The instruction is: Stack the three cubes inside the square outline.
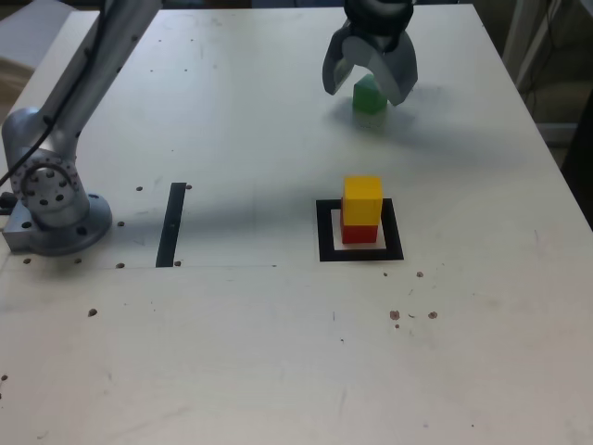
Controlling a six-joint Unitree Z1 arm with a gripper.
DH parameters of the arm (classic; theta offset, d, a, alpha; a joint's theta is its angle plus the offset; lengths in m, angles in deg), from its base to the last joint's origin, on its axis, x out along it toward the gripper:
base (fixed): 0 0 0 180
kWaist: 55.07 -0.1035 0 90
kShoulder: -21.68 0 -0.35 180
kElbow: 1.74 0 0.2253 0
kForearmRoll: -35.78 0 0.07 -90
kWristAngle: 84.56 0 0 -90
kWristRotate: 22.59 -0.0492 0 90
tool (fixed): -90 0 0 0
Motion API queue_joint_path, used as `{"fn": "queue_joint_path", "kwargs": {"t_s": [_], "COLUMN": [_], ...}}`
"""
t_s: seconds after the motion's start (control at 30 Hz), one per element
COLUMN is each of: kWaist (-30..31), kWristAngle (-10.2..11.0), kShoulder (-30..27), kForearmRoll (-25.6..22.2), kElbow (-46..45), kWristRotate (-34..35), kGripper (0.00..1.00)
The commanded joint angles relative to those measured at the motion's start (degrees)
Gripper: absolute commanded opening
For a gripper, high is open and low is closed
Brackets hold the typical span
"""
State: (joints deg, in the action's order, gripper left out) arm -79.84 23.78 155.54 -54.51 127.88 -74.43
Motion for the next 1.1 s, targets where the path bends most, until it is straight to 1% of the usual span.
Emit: {"fn": "queue_joint_path", "kwargs": {"t_s": [0.0,0.1,0.2,0.3,0.4,0.5,0.67,0.73,0.93,1.07], "kWaist": [0.0,0.0,0.0,0.0,0.0,0.0,0.2,0.3,0.8,1.0], "kWristAngle": [0.2,0.3,0.6,1.6,2.6,2.8,3.5,3.6,3.9,4.3], "kShoulder": [0.3,0.4,0.3,0.1,0.0,0.0,-0.1,-0.3,-0.3,-0.3], "kForearmRoll": [0.7,2.0,3.5,4.8,5.9,6.3,7.9,8.5,9.8,10.0], "kElbow": [-0.6,-1.5,-2.2,-2.7,-3.2,-3.3,-3.8,-4.1,-4.4,-4.4], "kWristRotate": [0.2,0.6,1.6,2.9,3.7,3.8,3.8,3.8,3.8,3.9], "kGripper": [0.89,0.84,0.75,0.64,0.56,0.52,0.42,0.40,0.31,0.30]}}
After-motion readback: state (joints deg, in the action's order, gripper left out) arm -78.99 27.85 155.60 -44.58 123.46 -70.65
